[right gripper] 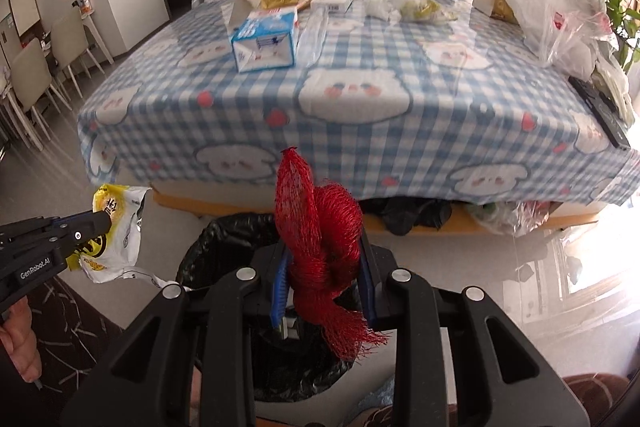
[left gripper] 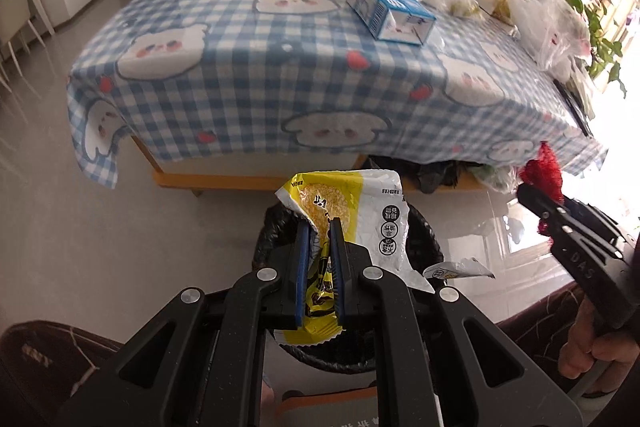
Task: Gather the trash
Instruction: 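Carry the yellow wrapper and red mesh bag with both tools over the bin, then open the left tool to drop the wrapper while the right tool releases the red bag into the bin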
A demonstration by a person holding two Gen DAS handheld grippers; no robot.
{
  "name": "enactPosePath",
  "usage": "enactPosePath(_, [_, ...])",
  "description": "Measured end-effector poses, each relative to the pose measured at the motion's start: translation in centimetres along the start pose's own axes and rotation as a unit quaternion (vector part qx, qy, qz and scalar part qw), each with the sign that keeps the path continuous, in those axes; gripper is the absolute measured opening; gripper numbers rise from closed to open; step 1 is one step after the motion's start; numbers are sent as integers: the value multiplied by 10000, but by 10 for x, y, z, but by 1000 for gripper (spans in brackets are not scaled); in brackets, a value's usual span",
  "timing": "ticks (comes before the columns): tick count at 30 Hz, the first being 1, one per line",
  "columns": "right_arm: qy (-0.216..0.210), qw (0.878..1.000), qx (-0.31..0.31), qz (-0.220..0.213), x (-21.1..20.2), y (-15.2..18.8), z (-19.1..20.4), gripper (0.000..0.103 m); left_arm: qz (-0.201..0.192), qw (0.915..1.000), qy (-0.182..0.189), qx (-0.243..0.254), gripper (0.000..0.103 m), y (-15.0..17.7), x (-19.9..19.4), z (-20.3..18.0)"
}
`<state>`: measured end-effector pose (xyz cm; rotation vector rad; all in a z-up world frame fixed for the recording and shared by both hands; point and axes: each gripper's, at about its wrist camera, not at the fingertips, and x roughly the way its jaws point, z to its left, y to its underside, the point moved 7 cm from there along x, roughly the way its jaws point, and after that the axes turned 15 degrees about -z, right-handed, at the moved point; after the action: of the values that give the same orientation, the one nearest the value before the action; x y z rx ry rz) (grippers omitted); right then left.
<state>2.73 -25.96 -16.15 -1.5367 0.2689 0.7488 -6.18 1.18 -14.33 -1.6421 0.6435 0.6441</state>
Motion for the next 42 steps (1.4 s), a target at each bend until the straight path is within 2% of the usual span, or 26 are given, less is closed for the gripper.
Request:
enactPosePath(5, [3, 9998, -15, 189, 3, 23, 7, 27, -24, 10000, 57, 76, 9, 10, 1, -7])
enactPosePath(11, [-10, 9998, 60, 210, 9, 34, 8, 27, 161, 9998, 85, 24, 9, 25, 11, -5])
enactPosePath(15, [105, 9993, 13, 352, 21, 46, 7, 27, 143, 9998, -76, 115, 9, 34, 17, -2])
enactPosePath(19, [134, 9986, -2, 509, 36, 59, 11, 27, 326, 9991, -234, 144, 9, 46, 34, 3])
enactPosePath(27, [95, 9972, 10, 745, 65, 80, 22, 27, 636, 9976, -282, -10, 9, 66, 66, 10])
enactPosePath(33, [169, 9954, 25, 945, 83, 96, 20, 27, 702, 9965, -451, 97, 9, 73, 90, 12])
enactPosePath(42, [274, 9938, 30, 1076, 95, 111, 11, 27, 791, 9958, -395, 224, 10, 88, 117, 0])
